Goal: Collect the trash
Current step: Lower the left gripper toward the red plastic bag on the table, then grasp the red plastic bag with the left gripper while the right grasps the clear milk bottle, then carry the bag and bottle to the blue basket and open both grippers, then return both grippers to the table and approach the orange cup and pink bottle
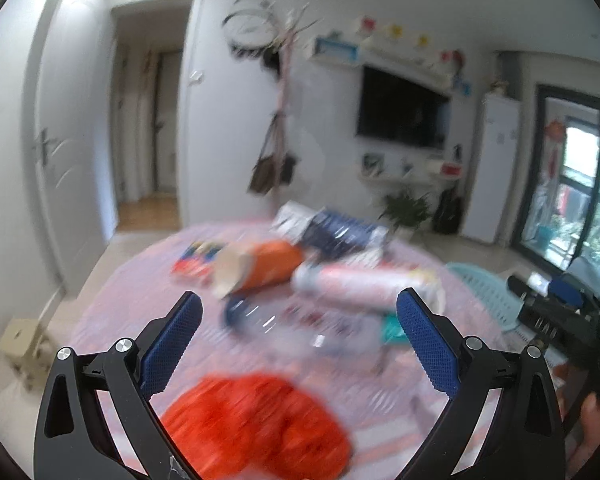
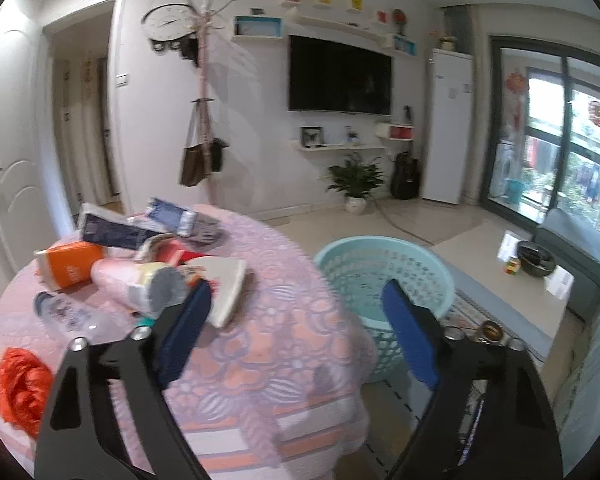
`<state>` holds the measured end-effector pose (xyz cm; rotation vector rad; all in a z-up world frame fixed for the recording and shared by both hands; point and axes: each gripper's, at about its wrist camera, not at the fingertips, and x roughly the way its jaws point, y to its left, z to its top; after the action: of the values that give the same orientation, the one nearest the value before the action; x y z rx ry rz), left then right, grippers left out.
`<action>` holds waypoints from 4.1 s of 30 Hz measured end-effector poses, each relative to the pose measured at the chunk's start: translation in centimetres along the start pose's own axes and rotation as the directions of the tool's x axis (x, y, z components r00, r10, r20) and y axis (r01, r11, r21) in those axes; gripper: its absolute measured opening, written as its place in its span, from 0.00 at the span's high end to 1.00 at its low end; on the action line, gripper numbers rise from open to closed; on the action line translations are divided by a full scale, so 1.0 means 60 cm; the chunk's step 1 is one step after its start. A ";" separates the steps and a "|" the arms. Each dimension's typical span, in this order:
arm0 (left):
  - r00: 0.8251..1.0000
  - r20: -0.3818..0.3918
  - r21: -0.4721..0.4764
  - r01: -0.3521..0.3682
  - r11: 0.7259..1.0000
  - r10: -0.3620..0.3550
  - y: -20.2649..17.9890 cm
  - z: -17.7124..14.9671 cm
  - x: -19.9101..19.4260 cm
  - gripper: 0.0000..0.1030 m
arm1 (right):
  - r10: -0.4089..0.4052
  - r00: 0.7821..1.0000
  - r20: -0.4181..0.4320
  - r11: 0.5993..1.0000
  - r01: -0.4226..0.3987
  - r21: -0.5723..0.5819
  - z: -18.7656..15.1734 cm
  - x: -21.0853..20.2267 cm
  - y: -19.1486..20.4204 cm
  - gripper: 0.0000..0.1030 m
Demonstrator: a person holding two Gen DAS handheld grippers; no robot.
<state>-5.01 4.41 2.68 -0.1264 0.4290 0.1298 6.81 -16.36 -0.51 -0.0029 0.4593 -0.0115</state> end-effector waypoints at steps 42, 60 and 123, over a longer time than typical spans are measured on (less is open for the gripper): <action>0.946 -0.308 -0.211 0.036 0.977 -0.101 0.157 -0.045 0.069 0.69 | 0.507 0.637 -0.580 0.648 -0.726 -0.230 -0.038 0.147 0.329 0.32; 0.967 -0.174 -0.107 0.167 0.980 -0.184 0.079 0.063 0.054 0.69 | 0.596 0.729 -0.337 0.746 -0.658 -0.106 0.074 0.071 0.209 0.50; 0.847 -0.221 0.022 0.500 0.865 -0.484 -0.315 0.138 0.248 0.40 | 0.210 0.968 -0.139 0.972 -0.192 0.133 0.099 0.146 -0.172 0.45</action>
<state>14.65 -11.50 5.68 -0.1696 0.5982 -0.4148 17.20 -26.75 0.96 0.1624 0.6093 0.1619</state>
